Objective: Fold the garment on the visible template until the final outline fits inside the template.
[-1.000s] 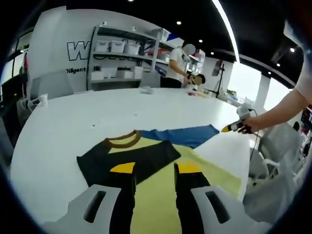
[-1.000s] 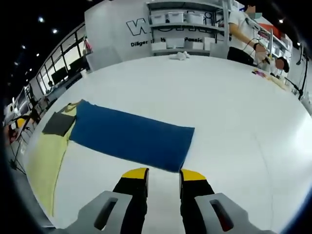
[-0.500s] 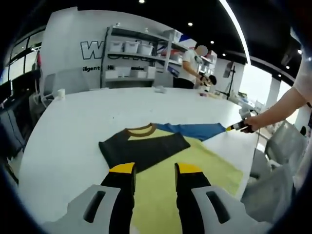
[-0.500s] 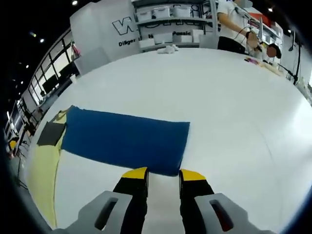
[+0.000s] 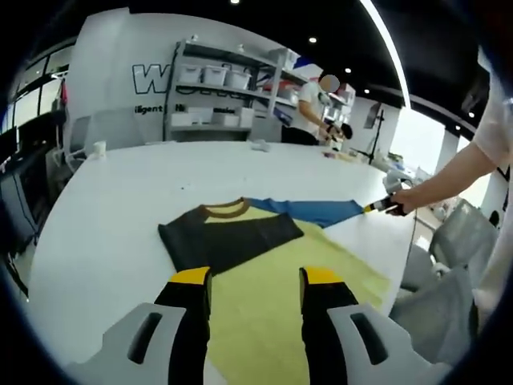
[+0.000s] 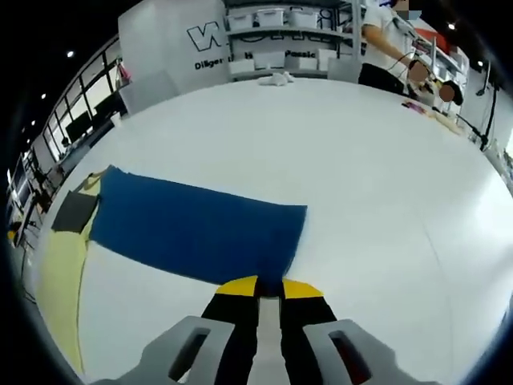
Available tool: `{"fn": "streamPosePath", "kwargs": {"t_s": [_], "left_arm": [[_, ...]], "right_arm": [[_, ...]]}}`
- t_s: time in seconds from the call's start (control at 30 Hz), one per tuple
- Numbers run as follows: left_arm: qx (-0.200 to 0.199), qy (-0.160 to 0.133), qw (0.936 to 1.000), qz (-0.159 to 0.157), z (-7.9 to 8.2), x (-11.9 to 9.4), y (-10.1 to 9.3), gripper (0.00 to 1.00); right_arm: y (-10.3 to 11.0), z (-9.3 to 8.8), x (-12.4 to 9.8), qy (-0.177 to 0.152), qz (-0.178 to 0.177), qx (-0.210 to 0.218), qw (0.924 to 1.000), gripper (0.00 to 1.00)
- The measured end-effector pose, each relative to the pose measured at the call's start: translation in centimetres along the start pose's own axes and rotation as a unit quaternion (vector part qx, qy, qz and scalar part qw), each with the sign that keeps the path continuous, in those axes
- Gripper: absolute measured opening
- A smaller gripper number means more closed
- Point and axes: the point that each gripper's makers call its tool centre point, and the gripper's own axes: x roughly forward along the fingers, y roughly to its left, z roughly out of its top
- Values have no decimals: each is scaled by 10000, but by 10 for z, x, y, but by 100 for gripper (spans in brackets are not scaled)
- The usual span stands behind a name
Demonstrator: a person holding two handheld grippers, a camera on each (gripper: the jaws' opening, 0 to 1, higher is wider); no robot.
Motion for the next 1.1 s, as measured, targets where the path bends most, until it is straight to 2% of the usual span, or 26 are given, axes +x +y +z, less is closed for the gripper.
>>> {"fn": "streamPosePath", "kwargs": {"t_s": [0.13,0.3,0.33,0.43,0.6,0.67,0.77,0.8,0.9,1.1], "left_arm": [[-45,7,10000,22,-2,-2,1,41],[-31,9,10000,14,-3,-3,0,41],[-38,0,10000,10,-3,-3,1,41],[-43,-26,10000,1,-3,-4,0,40],[-77,-59,10000,2,-4,-8,0,40],[-86,-72,9999,5,-6,-11,0,40],[-99,-98,9999,15,-7,-16,1,40],[-104,-110,9999,26,-7,-18,2,40],[-133,-137,9998,53,-9,-25,4,40],[-121,-103,9998,94,-16,-38,9,41]], "right_arm": [[1,5,-4,-86,-18,-94,9999,0],[8,20,-14,-350,-24,-207,9992,0],[13,27,-17,-495,36,-252,9985,0],[24,38,-22,-626,105,-360,9973,0],[54,65,-30,-930,213,-745,9926,0],[76,79,-32,-1119,419,-911,9887,0],[112,93,-33,-1233,661,-1194,9829,0],[117,94,-34,-1244,693,-1195,9826,0],[154,100,-32,-1262,950,-1445,9768,0],[222,114,-30,-1428,1421,-1644,9656,0]]}}
